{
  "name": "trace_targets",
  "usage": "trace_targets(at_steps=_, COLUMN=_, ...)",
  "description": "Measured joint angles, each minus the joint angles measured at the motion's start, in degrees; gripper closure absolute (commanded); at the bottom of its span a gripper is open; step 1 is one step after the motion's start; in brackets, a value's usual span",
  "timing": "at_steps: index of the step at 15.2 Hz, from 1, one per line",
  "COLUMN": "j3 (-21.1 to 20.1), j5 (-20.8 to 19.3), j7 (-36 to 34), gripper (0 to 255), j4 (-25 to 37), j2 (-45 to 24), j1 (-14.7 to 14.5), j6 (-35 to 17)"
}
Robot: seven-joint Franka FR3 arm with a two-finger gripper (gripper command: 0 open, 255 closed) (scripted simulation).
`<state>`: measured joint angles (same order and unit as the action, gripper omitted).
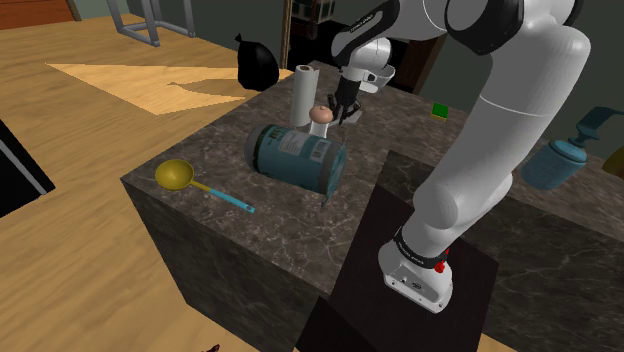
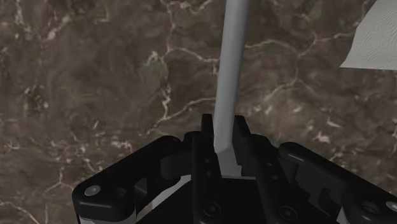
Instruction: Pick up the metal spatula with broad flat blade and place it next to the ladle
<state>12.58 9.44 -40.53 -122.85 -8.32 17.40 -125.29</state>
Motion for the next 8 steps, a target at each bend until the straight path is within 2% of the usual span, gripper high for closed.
trace_targets(at_steps=8, j3=0.09, j5=-0.40, j7=-0.32, gripper=255, j4=0.35, j2=0.98, j1=-0.02, j6=1.29)
